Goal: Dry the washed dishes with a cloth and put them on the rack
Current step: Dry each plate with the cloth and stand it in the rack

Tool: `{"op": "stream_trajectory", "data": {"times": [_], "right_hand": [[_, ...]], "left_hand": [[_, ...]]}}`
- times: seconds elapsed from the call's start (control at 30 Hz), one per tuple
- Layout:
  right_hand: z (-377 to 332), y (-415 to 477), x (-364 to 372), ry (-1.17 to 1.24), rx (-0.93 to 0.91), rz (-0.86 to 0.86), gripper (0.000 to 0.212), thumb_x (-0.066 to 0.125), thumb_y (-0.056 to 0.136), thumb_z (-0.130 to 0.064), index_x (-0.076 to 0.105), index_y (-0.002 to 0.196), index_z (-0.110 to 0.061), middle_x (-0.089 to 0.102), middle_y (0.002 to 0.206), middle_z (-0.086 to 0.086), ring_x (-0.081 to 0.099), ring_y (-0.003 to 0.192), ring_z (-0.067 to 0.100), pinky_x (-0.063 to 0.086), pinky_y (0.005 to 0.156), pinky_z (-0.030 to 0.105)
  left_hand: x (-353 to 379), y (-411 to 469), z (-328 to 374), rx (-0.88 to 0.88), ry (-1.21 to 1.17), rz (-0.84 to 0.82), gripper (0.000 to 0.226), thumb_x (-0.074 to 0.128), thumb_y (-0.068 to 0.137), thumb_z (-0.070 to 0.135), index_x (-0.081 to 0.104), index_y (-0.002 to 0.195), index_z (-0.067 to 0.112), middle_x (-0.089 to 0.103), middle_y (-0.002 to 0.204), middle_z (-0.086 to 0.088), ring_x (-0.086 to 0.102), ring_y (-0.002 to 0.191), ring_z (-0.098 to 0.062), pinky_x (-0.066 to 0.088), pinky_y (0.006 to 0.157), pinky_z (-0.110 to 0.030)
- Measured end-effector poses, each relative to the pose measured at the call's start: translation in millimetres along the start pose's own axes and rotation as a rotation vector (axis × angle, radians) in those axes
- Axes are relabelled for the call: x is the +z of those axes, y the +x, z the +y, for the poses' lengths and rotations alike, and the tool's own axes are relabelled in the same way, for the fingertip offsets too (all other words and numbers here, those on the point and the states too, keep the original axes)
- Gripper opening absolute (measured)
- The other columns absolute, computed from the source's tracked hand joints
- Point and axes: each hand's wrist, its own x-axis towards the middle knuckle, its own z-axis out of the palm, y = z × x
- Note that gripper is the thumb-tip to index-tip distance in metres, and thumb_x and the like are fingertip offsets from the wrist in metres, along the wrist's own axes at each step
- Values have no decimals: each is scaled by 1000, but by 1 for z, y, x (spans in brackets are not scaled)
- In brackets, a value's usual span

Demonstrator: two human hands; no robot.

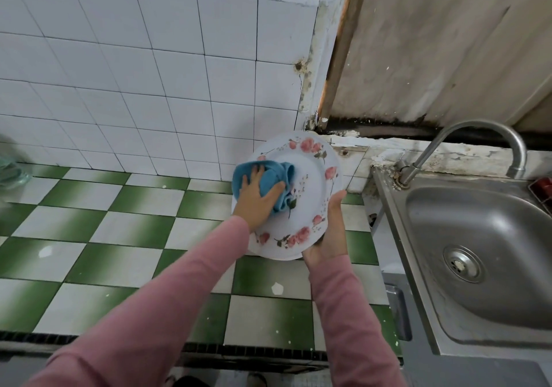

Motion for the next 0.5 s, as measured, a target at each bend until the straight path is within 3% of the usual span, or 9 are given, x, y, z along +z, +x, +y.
{"op": "stream_trajectory", "data": {"times": [0.07,0.17,0.3,0.43,0.5], "right_hand": [[-1,1,5,-56,5,42,87,46,81,-74,46,146,-16,58,139,17,56,126,38,46,104,57],[1,9,7,-118,12,112,107,65,63,-82,52,141,-10,60,135,20,60,122,38,45,105,57],[-4,8,8,-103,-12,133,73,39,85,-73,62,126,-17,70,120,9,68,111,25,55,92,43],[-4,-1,8,-61,51,9,74,35,80,-70,60,129,-20,67,127,12,62,120,32,47,105,49],[-4,-2,10,-41,56,-6,75,37,79,-70,59,130,-20,66,129,12,60,122,32,43,109,51]], "left_hand": [[7,-11,-1,-9,-42,-60,77,50,97,49,8,157,29,8,165,0,9,151,-25,12,123,-48],[26,-34,2,121,-109,-204,82,46,83,67,19,155,37,23,162,0,23,148,-25,23,120,-52],[29,-35,16,357,-1,-127,63,42,98,47,6,150,39,6,165,5,0,152,-20,8,123,-52],[11,-6,30,187,-55,72,62,40,104,40,8,156,31,5,165,2,-1,152,-27,8,122,-55],[6,4,32,103,-48,69,64,41,103,43,10,157,30,7,165,1,3,152,-28,9,122,-54]]}}
